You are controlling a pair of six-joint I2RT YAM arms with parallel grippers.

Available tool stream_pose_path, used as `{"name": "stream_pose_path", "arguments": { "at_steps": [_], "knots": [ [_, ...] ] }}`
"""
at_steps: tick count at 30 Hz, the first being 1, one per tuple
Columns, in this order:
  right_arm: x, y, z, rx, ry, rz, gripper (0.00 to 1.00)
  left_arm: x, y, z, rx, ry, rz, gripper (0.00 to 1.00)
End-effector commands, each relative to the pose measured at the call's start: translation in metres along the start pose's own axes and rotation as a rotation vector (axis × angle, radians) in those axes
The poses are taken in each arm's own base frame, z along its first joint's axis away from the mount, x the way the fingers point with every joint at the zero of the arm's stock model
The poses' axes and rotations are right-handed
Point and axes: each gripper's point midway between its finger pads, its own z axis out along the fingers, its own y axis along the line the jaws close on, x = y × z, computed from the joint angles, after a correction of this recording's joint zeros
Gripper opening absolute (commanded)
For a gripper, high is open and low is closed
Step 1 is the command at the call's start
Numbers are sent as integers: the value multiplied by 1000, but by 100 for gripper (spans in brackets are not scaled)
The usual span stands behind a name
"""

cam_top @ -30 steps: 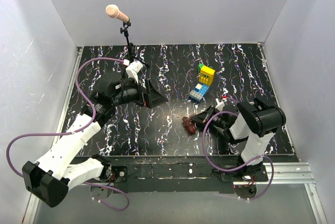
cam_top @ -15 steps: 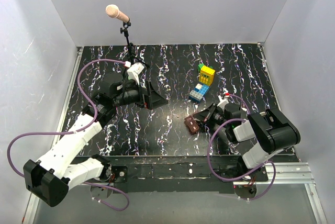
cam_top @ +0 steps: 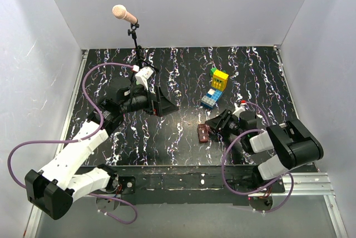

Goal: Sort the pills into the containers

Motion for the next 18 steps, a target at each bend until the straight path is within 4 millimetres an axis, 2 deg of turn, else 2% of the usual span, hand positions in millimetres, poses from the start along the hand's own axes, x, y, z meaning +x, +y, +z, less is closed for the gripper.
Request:
{"name": "stream_pose_path", "arguments": {
  "at_steps": [1,7,11,18],
  "knots": [
    [-5,0,-7,15,-35,-42,63,-1,1,-4,-11,-15,24,98],
    [-10,2,-22,63,-65,-89,82,0,9,-3,-50,-12,15,98],
    [-23,5,-37,129,-114,-149,92,2,21,0,-102,-8,-4,98],
    [-35,17,-60,185,-134,-258,92,3,52,4,-247,-6,-49,98]
  ]
}}
